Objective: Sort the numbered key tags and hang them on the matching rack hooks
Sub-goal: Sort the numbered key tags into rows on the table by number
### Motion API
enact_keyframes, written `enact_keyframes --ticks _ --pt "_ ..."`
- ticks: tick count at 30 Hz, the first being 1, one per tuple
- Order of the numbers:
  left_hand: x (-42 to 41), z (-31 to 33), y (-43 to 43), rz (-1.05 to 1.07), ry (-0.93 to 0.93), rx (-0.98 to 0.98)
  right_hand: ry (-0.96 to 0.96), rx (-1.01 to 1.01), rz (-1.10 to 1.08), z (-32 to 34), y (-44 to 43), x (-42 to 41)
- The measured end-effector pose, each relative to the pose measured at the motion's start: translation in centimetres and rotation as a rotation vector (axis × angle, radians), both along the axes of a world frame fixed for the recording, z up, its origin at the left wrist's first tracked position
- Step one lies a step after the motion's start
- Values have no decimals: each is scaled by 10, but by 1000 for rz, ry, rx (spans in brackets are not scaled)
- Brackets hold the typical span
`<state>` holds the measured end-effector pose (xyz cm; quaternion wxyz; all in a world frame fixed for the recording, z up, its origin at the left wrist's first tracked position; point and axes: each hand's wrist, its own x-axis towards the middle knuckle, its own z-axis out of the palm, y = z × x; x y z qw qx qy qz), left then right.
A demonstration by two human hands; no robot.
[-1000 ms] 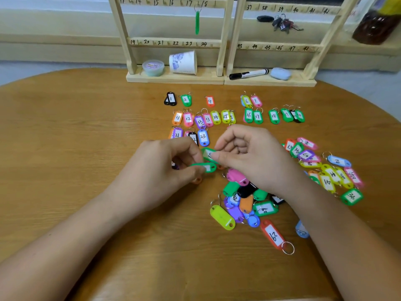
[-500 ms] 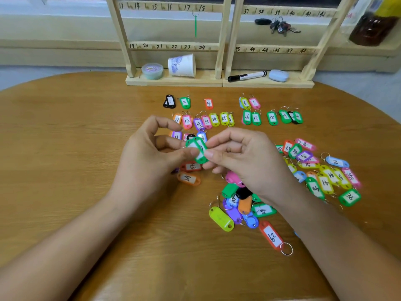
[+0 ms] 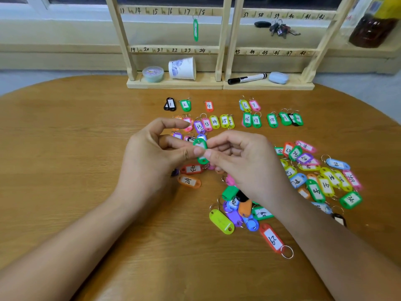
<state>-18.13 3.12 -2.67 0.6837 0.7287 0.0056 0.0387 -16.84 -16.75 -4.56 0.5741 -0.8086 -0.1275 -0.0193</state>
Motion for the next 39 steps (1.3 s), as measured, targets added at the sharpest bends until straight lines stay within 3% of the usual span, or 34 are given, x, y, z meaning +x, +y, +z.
enact_keyframes --ticks 9,13,18,23,35,39 --pt "19 8 -26 -20 -50 14 -17 48 -7 24 -37 31" --pt "22 4 -35 -24 -51 146 67 37 -165 36 -79 69" --pt "23 -6 -40 -76 -28 306 102 -132 -387 30 -146 134" --pt "22 -13 -41 -51 -45 424 254 -240 -529 13 -192 177" --pt "22 -22 -38 -87 -73 480 463 -214 -609 8 -210 211" --pt "22 -23 -36 -87 -74 479 460 -302 -603 9 -207 215"
